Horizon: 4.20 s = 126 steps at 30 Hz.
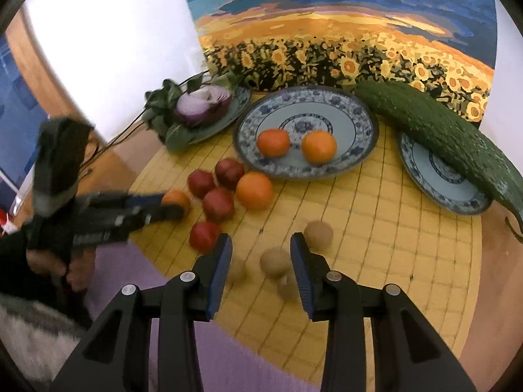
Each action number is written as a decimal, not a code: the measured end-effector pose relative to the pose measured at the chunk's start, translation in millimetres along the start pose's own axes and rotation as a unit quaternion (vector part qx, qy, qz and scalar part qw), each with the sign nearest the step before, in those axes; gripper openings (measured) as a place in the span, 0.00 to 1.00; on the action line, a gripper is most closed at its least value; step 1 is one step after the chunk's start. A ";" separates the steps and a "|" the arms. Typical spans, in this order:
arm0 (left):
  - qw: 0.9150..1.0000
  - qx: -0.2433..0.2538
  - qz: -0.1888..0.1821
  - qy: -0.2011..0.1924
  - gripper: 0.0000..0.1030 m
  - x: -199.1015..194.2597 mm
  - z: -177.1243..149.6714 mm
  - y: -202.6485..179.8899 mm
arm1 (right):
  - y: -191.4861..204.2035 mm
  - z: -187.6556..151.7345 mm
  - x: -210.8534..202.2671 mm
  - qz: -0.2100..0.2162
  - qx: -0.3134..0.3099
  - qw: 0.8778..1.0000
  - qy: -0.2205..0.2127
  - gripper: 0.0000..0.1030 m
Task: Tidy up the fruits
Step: 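Grasp another orange with the left tool while the right tool grasps an orange, then place the orange on the patterned plate with the left tool while the right tool places its orange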
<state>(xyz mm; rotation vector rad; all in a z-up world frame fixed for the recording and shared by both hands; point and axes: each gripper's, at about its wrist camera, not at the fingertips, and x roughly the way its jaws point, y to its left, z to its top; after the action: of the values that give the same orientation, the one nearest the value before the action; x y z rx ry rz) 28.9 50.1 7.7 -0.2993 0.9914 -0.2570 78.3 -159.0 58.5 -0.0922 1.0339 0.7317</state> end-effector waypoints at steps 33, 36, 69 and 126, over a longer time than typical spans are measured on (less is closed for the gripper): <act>1.000 0.011 -0.007 -0.010 0.34 -15.2 -2.7 -11.4 | -18.7 34.8 15.5 0.068 0.075 0.995 -0.011 0.32; 1.000 0.018 -0.009 -0.016 0.34 -19.3 2.7 -16.8 | -23.4 40.6 7.9 0.053 0.071 0.996 -0.028 0.32; 0.997 0.038 -0.060 -0.008 0.34 23.6 86.8 -50.8 | -46.1 59.4 49.7 0.047 0.100 0.994 -0.006 0.47; 0.998 -0.010 -0.053 -0.015 0.66 10.0 76.5 -44.4 | -64.4 69.7 35.5 0.068 0.145 0.987 -0.033 0.26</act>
<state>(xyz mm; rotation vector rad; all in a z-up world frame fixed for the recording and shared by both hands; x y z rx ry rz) 95.7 15.3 55.2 -0.3725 0.9496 -0.3379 179.2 -162.2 50.0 0.2539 1.0798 0.6958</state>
